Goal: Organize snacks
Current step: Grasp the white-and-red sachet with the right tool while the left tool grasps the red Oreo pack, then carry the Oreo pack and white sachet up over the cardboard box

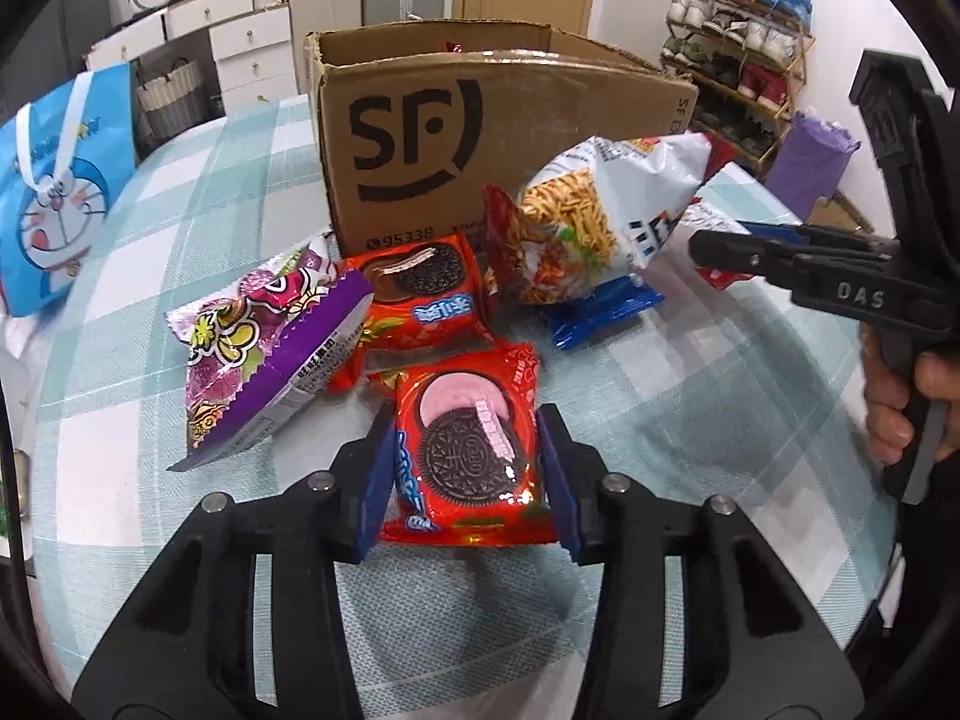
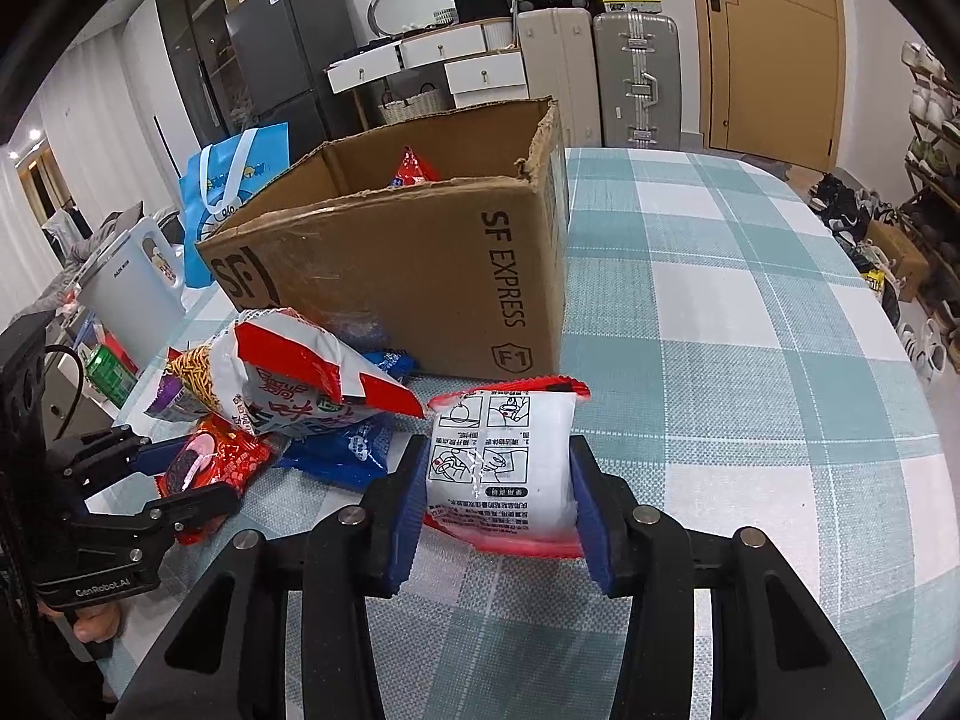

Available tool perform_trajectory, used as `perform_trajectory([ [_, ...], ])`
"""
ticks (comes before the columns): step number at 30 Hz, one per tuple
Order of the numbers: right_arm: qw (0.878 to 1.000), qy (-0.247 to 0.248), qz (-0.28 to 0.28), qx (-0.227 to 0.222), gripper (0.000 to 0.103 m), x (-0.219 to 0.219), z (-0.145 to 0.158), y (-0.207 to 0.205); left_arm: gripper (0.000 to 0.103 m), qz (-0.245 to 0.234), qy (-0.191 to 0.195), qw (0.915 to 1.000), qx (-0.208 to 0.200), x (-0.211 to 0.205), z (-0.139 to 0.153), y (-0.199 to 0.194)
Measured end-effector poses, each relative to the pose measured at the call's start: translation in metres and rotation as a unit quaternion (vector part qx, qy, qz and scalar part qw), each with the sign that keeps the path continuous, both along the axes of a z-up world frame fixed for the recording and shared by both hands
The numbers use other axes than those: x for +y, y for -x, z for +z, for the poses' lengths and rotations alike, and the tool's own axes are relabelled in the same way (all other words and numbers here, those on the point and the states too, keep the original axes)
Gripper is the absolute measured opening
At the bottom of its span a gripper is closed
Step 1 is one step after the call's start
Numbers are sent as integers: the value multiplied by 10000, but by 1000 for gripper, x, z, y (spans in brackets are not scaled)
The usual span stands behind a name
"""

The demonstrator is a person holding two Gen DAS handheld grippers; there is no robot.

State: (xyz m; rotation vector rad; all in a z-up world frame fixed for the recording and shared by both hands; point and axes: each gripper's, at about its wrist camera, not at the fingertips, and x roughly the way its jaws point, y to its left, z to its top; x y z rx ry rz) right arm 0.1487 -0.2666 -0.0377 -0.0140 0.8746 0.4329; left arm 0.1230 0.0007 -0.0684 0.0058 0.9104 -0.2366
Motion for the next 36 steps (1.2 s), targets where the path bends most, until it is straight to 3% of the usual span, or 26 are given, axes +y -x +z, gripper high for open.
perform_trajectory([
  [12, 9999, -83, -2, -144, 45, -2, 9, 3, 41, -52, -54, 9999, -141, -5, 8, 6],
  [36, 9965, -419, -20, -725, 45, -8, 43, 24, 41, -48, 193, 9982, -564, 0, 45, 22],
])
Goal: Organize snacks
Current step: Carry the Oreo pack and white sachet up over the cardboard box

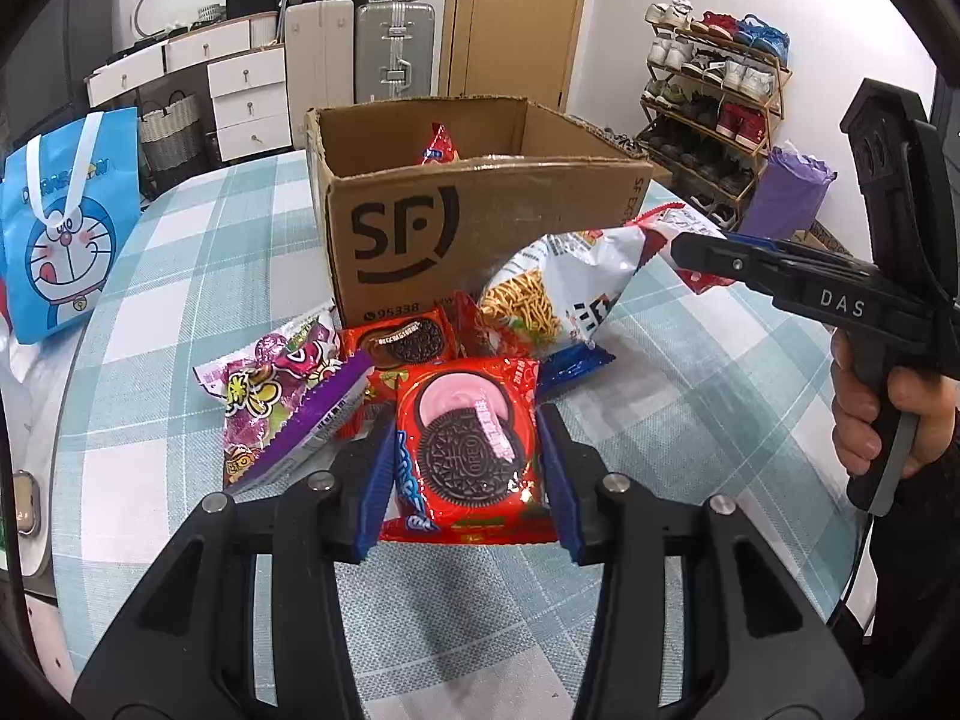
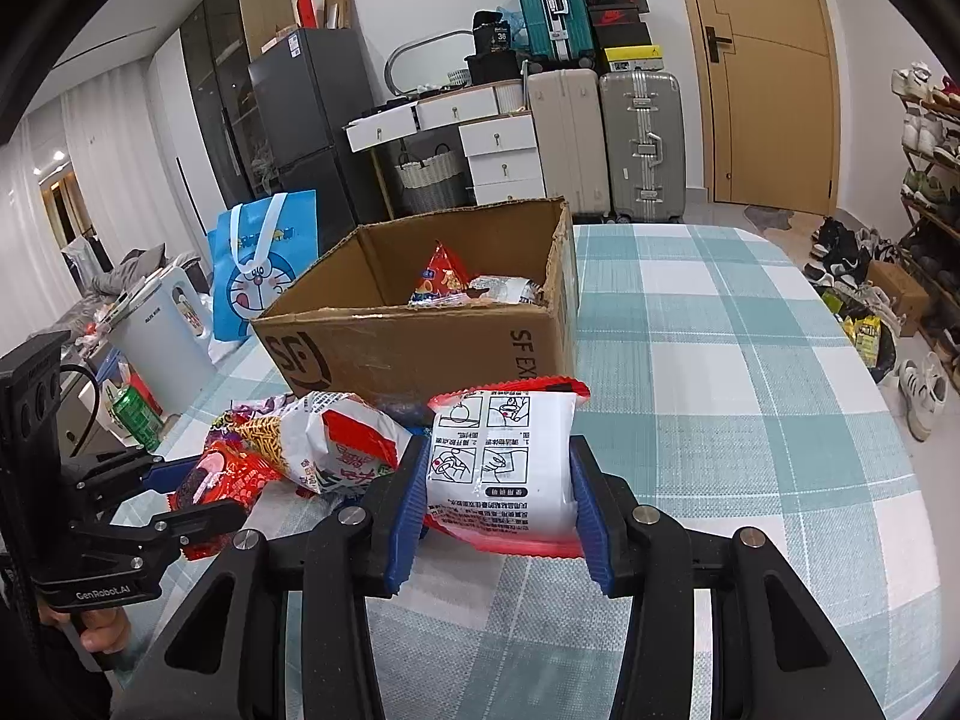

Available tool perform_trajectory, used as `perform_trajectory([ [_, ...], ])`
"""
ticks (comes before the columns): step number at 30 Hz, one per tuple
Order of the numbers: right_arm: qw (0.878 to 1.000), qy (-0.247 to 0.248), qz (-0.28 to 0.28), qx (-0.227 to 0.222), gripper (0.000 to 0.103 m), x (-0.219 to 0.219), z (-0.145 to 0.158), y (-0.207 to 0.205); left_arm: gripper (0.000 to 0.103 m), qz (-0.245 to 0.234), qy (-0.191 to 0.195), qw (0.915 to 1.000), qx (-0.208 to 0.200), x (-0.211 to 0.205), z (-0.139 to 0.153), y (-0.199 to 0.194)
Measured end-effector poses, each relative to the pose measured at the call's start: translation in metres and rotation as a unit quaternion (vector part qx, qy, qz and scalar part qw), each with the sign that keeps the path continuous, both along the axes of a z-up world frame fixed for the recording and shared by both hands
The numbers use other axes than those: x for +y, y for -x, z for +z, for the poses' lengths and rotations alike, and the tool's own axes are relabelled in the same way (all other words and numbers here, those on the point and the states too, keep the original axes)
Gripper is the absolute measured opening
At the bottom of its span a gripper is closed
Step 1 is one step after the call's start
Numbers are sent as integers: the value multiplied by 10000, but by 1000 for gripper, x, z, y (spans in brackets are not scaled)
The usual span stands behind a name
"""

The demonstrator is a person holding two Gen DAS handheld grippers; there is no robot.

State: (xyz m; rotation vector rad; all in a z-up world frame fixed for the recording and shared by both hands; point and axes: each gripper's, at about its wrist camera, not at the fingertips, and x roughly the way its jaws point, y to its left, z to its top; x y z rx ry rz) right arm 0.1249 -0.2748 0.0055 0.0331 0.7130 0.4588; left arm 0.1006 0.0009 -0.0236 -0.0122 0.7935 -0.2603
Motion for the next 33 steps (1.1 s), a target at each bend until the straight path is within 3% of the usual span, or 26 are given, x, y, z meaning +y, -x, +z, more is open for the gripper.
perform_trajectory([
  [33, 9986, -291, 83, -434, 45, 1, 28, 16, 41, 116, 304, 9982, -513, 15, 41, 16],
])
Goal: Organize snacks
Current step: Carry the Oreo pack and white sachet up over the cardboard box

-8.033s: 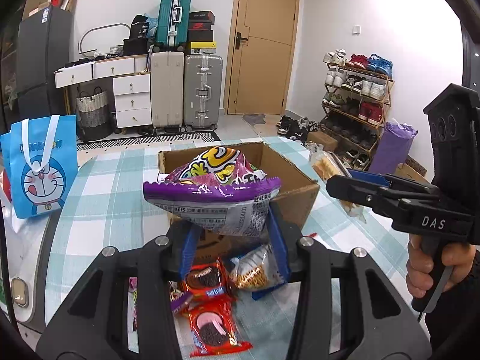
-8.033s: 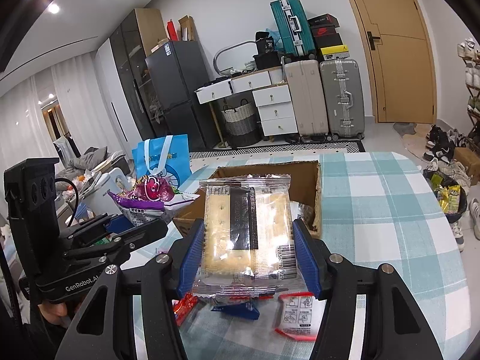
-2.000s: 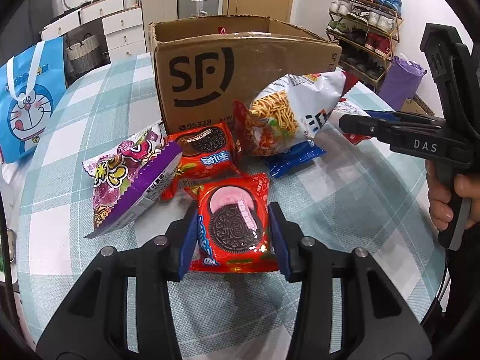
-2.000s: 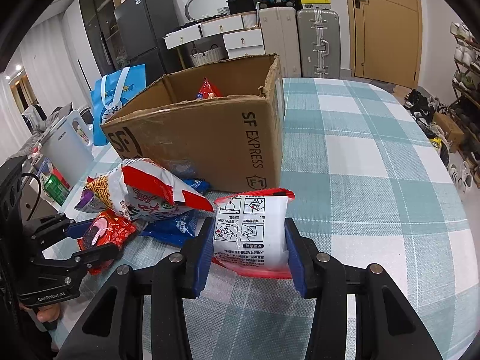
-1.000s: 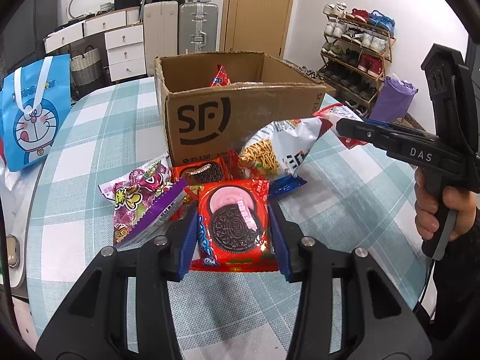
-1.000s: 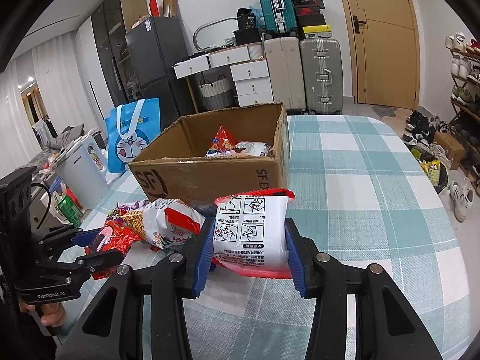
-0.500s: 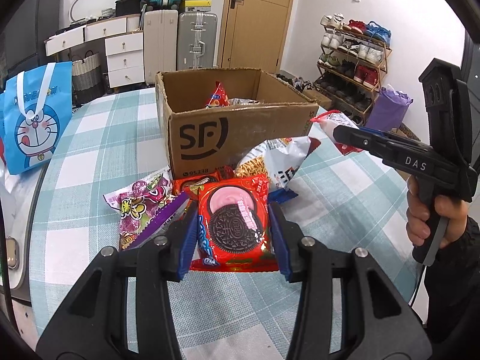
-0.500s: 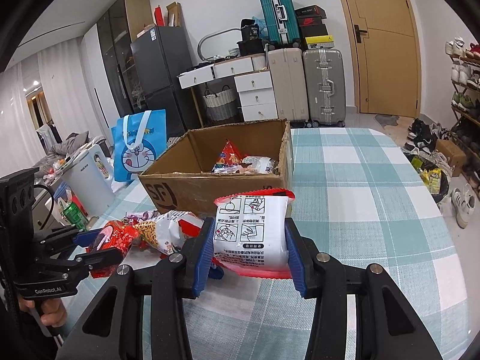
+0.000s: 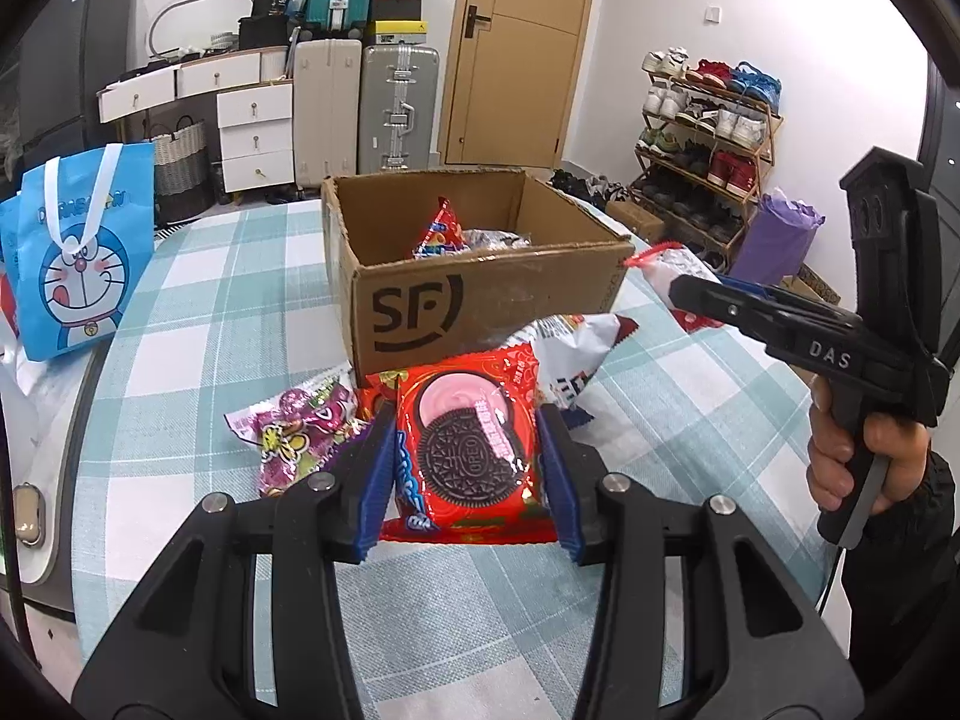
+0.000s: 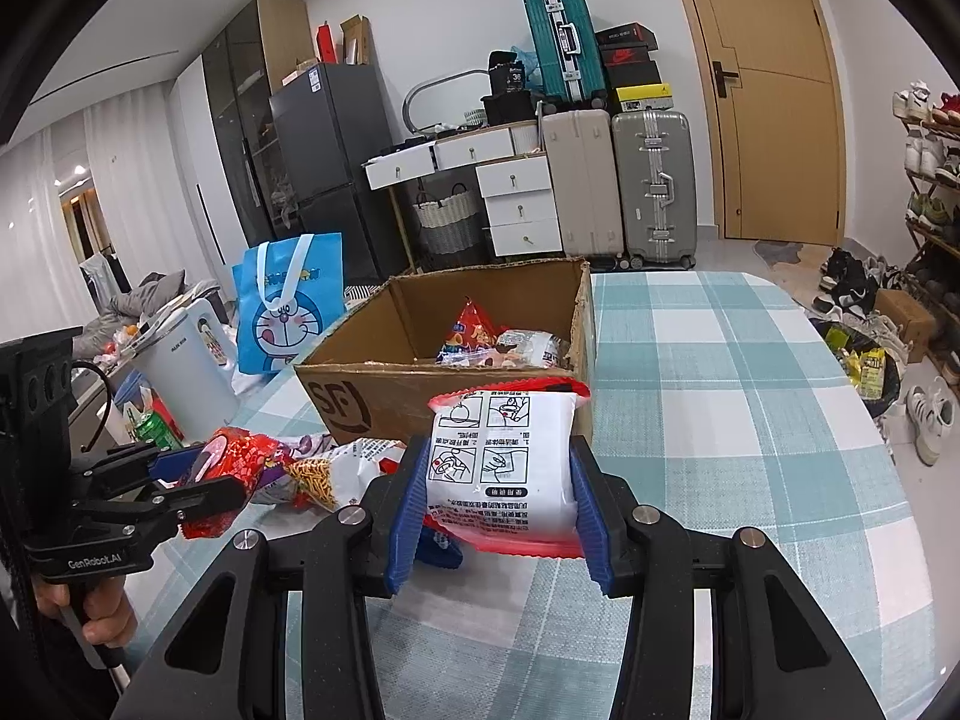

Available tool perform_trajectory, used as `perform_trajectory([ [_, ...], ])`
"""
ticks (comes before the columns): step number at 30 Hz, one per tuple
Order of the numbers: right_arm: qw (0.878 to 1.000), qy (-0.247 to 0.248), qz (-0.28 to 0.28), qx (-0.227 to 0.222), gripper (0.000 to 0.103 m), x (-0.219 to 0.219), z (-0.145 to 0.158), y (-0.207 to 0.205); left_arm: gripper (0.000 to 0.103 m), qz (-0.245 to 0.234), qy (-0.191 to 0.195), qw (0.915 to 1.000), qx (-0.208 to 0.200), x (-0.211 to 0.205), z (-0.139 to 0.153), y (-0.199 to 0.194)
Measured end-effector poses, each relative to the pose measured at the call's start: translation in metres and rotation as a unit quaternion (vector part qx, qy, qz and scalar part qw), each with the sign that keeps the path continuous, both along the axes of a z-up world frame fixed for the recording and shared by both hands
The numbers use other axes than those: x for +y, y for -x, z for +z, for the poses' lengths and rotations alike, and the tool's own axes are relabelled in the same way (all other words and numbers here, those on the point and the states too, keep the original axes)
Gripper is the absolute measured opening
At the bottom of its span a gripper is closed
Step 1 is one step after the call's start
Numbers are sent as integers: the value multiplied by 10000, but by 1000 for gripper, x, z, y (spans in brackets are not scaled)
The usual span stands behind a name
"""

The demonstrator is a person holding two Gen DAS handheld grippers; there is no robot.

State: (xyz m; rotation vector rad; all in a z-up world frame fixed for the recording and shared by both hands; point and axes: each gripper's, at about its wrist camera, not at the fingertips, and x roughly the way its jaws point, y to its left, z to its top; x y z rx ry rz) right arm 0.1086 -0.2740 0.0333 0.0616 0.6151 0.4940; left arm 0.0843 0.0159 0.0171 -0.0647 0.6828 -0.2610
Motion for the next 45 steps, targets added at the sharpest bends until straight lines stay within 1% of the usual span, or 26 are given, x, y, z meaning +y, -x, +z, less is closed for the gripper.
perform_trajectory([
  [9, 9999, -78, 58, -89, 45, 6, 7, 2, 41, 185, 28, 9997, -134, 9, 9, -7],
  [21, 9996, -155, 129, -193, 45, 12, 15, -2, 41, 330, 34, 9991, -282, 3, 25, -31],
  [38, 9991, -240, 199, -275, 45, 24, 26, -21, 41, 406, -100, 9982, -431, -5, 35, -62],
  [45, 9993, -257, 181, -206, 45, 32, 25, -36, 41, 498, -99, 9977, -450, -9, 38, -87],
])
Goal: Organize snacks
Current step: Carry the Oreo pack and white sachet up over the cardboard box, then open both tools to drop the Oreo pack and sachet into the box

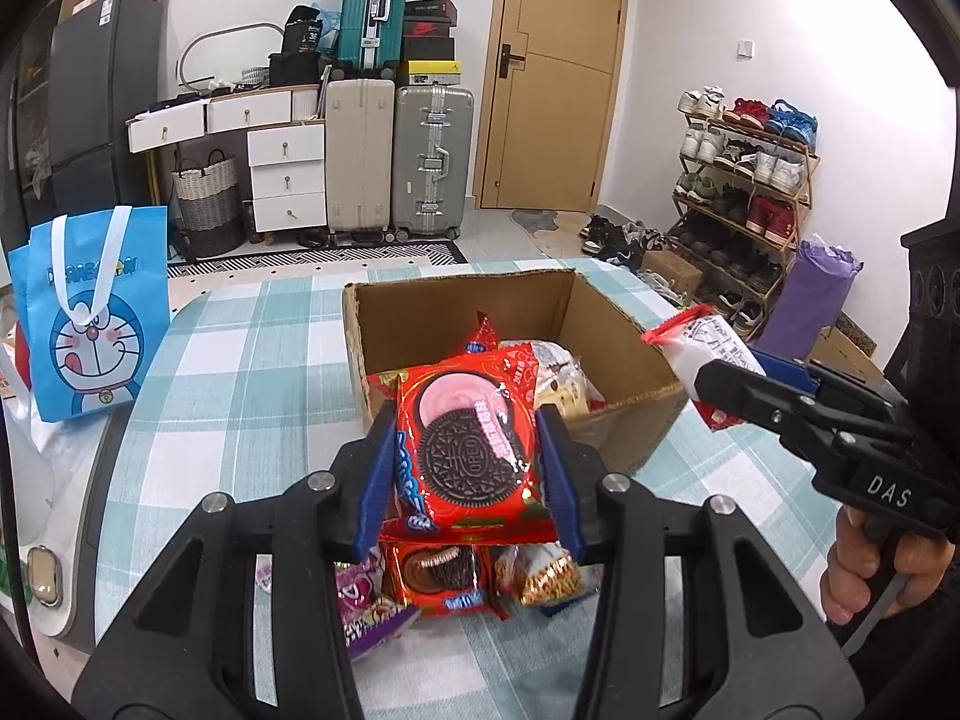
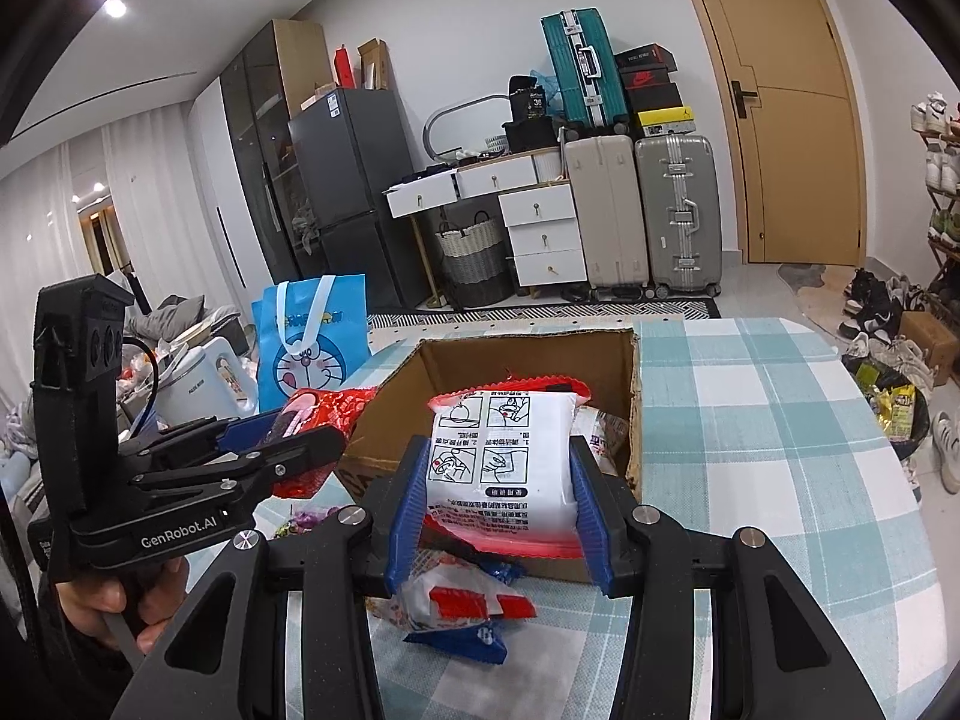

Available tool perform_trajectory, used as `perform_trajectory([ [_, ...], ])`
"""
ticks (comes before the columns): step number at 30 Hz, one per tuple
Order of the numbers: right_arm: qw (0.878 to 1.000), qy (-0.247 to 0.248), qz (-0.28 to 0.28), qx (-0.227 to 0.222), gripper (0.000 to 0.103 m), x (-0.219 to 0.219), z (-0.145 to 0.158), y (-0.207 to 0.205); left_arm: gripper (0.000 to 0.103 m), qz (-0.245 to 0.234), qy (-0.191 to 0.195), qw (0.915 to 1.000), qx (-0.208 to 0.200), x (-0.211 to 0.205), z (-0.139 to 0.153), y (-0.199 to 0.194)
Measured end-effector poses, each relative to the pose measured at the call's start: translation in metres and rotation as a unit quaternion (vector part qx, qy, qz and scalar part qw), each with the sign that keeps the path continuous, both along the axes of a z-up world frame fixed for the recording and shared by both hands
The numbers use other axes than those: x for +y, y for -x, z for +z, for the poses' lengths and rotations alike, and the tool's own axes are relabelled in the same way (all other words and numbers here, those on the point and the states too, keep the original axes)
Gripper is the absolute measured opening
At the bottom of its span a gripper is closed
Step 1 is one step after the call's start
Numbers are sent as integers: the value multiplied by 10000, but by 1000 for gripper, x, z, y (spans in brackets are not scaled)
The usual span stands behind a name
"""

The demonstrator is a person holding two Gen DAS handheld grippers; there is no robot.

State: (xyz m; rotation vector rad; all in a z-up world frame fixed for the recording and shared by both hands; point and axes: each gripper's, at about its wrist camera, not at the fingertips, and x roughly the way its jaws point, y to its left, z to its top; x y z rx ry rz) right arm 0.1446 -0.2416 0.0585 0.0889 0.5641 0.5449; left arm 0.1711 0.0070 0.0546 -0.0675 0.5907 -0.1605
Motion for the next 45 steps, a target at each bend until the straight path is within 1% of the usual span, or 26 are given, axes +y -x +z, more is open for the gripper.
perform_trajectory([
  [9, 9999, 35, -63, 96, 45, 10, -4, -19, 41, 93, -54, 9999, 20, -6, -5, -27],
  [16, 9996, 52, -179, 216, 45, 13, -9, -38, 41, 152, -86, 9998, 102, -9, -15, -50],
  [24, 9991, 114, -240, 330, 45, 16, -11, -51, 41, 185, -127, 9997, 100, -10, -21, -66],
  [27, 9991, 139, -276, 281, 51, 16, -11, -49, 41, 215, -101, 9996, 163, -8, -22, -70],
  [29, 9990, 206, -300, 257, 52, 15, -11, -48, 43, 272, -148, 9994, 148, -7, -23, -71],
  [30, 9989, 239, -299, 262, 53, 15, -11, -48, 47, 265, -175, 9994, 153, -7, -23, -71],
  [31, 9989, 260, -302, 256, 55, 14, -11, -47, 54, 261, -197, 9993, 168, -6, -23, -70],
  [32, 9988, 275, -322, 241, 61, 13, -11, -47, 59, 281, -207, 9993, 161, -5, -23, -68],
  [33, 9988, 276, -343, 214, 64, 12, -11, -45, 67, 316, -212, 9992, 137, -4, -23, -67],
  [34, 9989, 261, -353, 193, 70, 11, -10, -43, 74, 342, -211, 9991, 97, -3, -23, -63],
  [36, 9989, 234, -360, 176, 77, 8, -9, -40, 79, 339, -222, 9992, 48, 0, -22, -58],
  [38, 9989, 225, -382, 155, 88, 5, -8, -37, 80, 364, -254, 9990, 24, 3, -20, -51],
  [39, 9988, 219, -415, 135, 91, 4, -7, -35, 82, 390, -259, 9989, 19, 5, -18, -46],
  [41, 9987, 154, -470, 125, 101, 0, -5, -30, 85, 462, -219, 9987, 22, 10, -16, -39],
  [44, 9986, 36, -498, 167, 102, -6, -3, -24, 96, 513, -143, 9986, 25, 18, -14, -28],
  [45, 9987, 16, -482, 167, 102, -8, -3, -21, 103, 556, -150, 9983, -9, 20, -13, -23],
])
